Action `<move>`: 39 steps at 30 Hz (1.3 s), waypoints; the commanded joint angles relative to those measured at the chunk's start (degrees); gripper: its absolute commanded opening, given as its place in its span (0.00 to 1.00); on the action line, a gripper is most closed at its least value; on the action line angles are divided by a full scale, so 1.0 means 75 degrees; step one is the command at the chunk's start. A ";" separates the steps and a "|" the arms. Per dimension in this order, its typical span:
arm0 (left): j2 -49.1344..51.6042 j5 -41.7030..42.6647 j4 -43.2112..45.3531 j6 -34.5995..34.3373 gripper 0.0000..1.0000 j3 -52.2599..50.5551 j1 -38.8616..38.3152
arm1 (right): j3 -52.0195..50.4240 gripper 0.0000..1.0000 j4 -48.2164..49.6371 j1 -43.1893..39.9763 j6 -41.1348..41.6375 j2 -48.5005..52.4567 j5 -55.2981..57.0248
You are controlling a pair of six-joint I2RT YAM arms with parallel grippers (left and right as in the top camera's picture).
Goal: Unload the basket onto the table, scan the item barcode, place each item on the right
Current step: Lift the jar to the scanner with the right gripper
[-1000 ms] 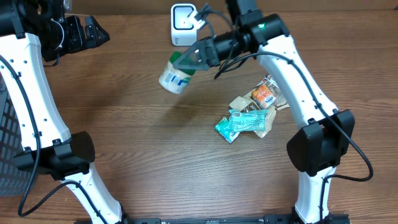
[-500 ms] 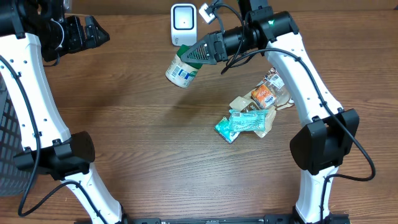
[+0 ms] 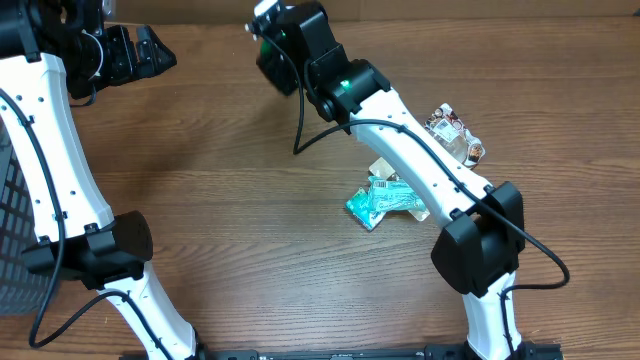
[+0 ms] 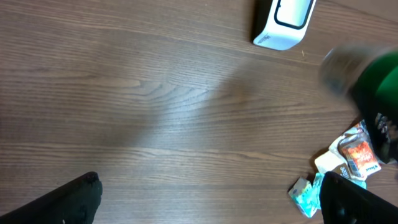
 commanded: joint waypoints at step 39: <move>-0.0003 0.0009 -0.0003 0.0020 1.00 0.0000 -0.0006 | 0.0012 0.52 0.5493 -0.0227 -0.5295 0.2343 0.1294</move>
